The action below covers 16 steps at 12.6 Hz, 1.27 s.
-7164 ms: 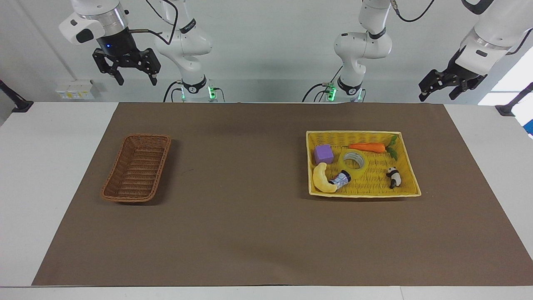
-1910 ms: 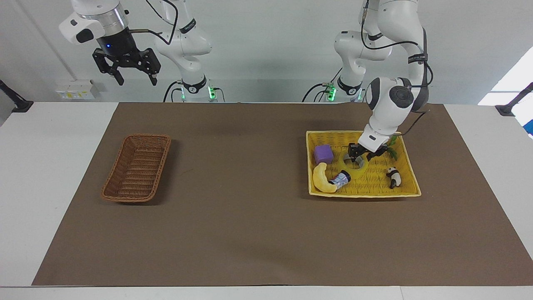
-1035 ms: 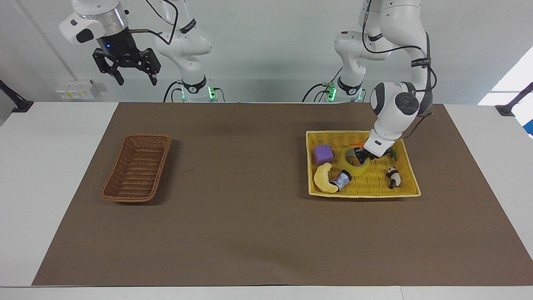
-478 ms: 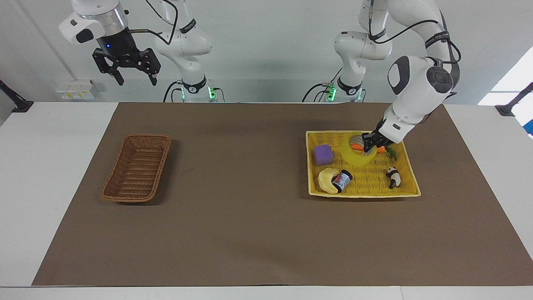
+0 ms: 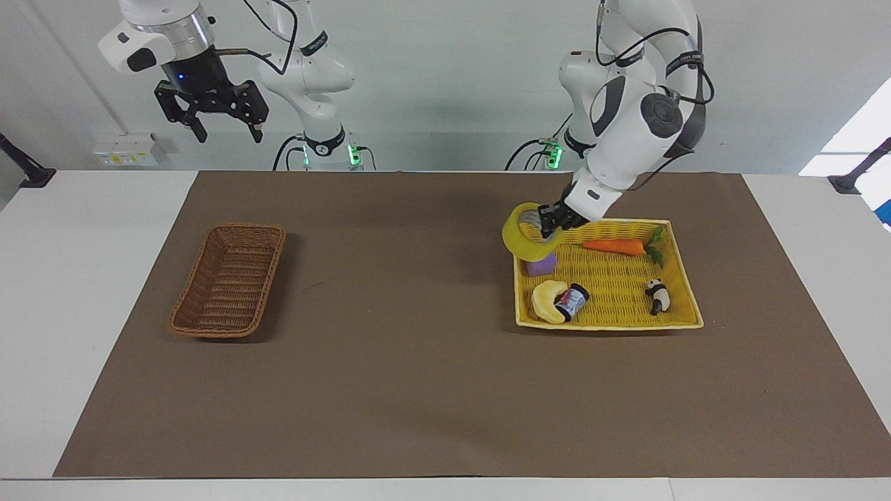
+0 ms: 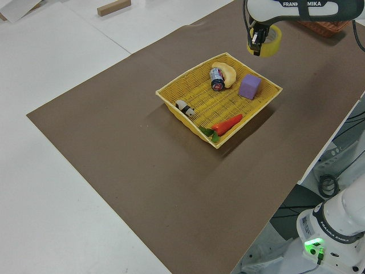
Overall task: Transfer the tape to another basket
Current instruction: 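Carry the tape with the left gripper while the right gripper approaches it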
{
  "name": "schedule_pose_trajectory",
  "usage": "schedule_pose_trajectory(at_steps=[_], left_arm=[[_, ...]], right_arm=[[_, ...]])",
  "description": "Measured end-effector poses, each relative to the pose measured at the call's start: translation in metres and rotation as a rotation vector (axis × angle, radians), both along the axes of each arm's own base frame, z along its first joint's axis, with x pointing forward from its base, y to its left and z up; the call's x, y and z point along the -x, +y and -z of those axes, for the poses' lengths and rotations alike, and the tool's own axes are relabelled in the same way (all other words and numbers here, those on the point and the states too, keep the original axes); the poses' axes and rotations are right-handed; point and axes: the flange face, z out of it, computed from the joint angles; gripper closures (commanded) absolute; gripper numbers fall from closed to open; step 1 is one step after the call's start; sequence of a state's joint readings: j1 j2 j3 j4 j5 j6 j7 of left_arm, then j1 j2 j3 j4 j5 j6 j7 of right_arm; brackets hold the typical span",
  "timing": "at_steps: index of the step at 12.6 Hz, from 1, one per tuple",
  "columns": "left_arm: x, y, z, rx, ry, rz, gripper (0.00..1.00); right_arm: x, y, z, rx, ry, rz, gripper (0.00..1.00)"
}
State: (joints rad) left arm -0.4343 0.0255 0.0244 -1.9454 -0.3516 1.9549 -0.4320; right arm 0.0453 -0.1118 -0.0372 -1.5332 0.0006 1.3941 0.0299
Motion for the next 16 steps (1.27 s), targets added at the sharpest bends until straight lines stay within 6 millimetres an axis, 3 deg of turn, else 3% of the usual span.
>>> schedule_pose_trajectory(at_steps=[4,7,12,16], left_arm=[[0.012,-0.046,-0.011,0.136,-0.025,-0.038,1.0],[0.02,-0.066,-0.016,0.195,-0.02,-0.05,1.0],[0.035,-0.096,-0.02,0.222,-0.027,-0.059,1.0],[0.042,-0.109,-0.022,0.243,-0.034,-0.067,1.0]], right_arm=[[0.008,0.008,-0.006,-0.008,0.006,-0.112,0.0],[0.022,0.023,-0.004,-0.128,0.022,-0.179,0.0],[-0.007,0.063,0.072,-0.393,0.034,-0.127,0.0],[-0.036,0.099,0.118,-0.629,0.063,-0.036,0.0]])
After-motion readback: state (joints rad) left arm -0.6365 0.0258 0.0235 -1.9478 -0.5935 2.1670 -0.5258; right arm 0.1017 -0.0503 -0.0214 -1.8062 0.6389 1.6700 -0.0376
